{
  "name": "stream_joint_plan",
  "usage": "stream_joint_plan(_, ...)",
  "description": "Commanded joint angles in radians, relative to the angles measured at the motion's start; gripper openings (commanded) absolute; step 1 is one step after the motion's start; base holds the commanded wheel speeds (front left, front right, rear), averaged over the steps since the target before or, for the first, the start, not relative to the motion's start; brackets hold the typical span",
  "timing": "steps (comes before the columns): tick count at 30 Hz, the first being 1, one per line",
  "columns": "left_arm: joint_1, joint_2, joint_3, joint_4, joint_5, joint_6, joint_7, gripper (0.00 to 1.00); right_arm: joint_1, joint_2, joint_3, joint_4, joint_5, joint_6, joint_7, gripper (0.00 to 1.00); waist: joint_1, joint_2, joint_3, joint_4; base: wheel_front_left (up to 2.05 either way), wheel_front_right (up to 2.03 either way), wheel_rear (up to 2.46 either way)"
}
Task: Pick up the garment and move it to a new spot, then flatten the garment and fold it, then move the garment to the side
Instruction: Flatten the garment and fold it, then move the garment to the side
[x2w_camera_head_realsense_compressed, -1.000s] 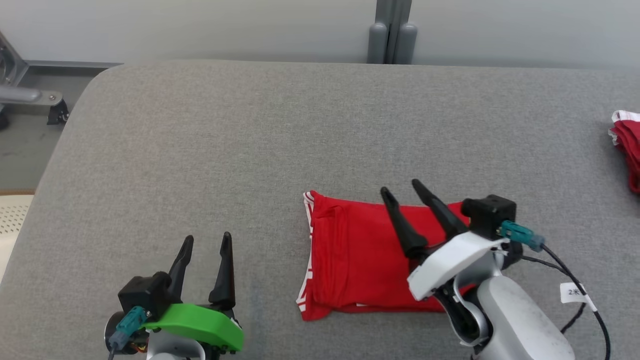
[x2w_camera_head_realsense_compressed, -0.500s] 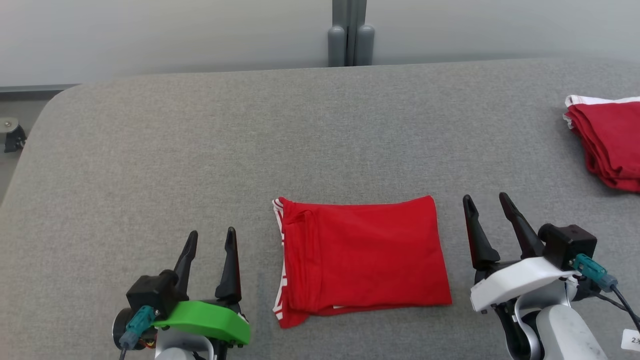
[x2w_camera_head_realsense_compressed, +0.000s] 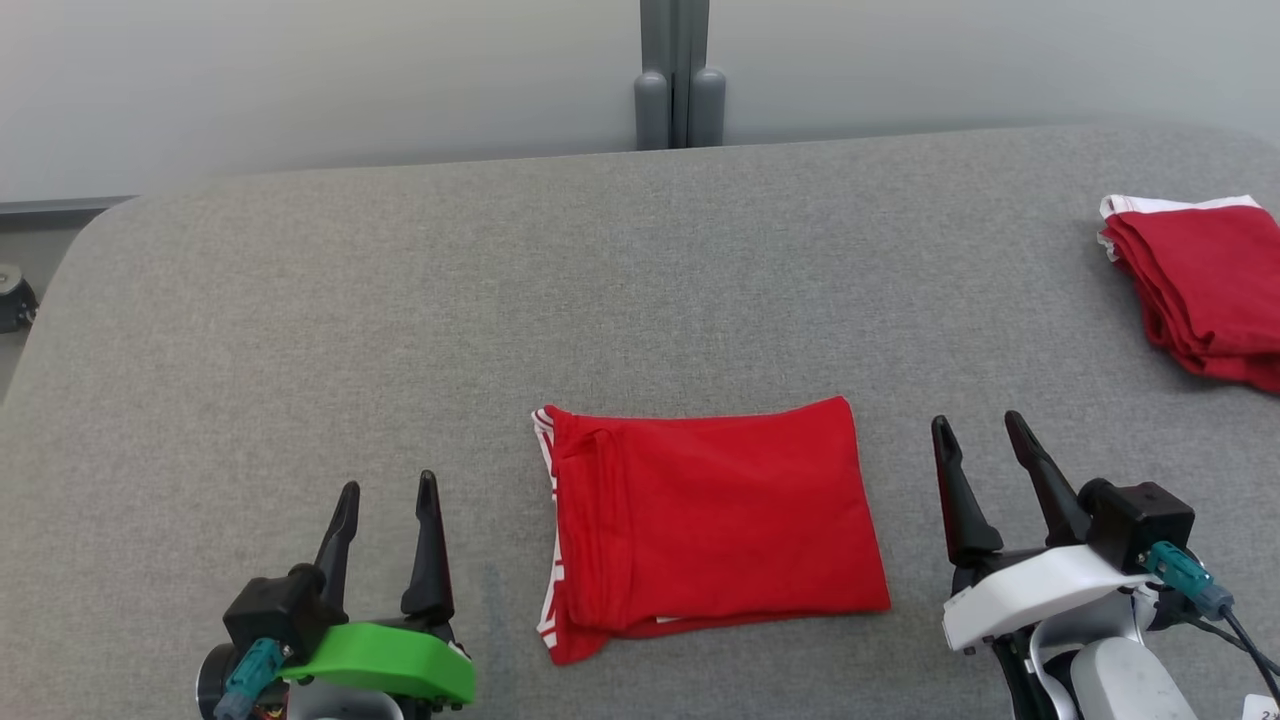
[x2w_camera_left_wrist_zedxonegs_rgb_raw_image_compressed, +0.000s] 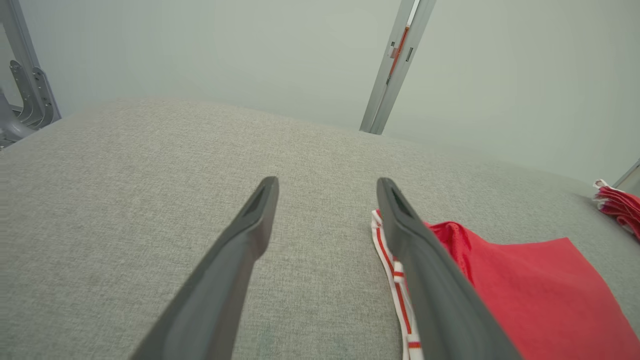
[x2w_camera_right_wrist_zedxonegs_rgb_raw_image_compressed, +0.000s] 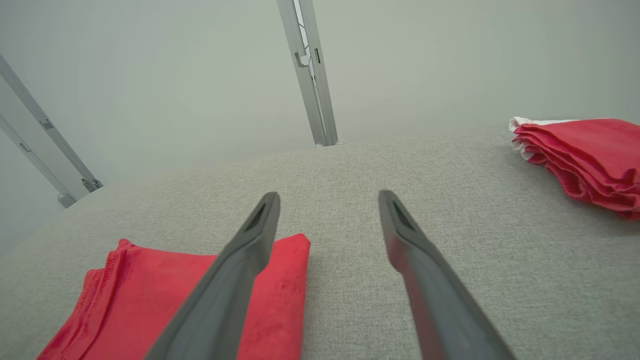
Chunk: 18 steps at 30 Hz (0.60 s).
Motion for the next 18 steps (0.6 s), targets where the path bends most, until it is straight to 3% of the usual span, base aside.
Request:
stream_joint_plan(1,0.015,-0.003,0.012,0.003,0.015,-0.009,-0.003,1.0,0.014,-0.001,-0.001,0.004,-0.004,0.0,-0.008,1.0,0.0,0.0,-0.007,0.004,0.0,0.0,0.0)
stream_joint_plan(18,0.03,-0.027,0.058,0.015,0.07,-0.045,-0.003,1.0,0.016,0.0,0.013,0.034,0.022,0.0,-0.021,1.0,0.0,0.0,-0.03,0.006,0.0,0.0,0.0)
